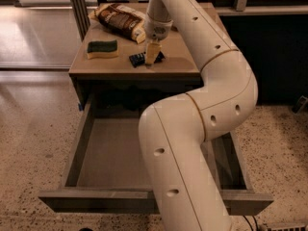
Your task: Pick rxbar blueberry from top drawer and place on counter
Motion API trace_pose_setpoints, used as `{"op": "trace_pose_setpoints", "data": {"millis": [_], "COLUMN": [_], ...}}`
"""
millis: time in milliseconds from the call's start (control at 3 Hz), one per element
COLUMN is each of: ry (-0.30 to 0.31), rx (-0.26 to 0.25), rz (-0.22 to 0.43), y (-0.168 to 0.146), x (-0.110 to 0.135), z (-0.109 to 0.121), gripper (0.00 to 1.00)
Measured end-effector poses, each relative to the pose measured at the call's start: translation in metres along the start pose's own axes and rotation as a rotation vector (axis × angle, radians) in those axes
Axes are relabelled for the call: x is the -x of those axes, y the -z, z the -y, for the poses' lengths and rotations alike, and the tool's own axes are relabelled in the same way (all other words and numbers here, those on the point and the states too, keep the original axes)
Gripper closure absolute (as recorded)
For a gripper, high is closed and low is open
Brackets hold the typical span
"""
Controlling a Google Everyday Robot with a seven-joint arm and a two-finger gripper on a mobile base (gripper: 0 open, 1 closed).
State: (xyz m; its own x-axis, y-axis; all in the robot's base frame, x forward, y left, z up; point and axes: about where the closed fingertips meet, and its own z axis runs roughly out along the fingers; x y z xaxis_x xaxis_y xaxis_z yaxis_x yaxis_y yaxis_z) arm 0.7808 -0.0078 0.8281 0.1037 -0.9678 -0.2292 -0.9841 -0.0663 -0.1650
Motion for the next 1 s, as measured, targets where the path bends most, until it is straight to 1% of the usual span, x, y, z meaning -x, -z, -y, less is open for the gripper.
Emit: {"op": "trace_pose_setpoints", "data": {"millis": [333,667,1000], "ry": [0.000,0.000,0.000], "rx": [0.000,0.000,0.000], "rz": [0.000,0.000,0.000], "y": [0.0000,0.0000,0.0000], "x": [0.0000,0.0000,0.0000], "z": [0.0000,0.0000,0.0000], "gripper": [0.12,0.00,0.00]}}
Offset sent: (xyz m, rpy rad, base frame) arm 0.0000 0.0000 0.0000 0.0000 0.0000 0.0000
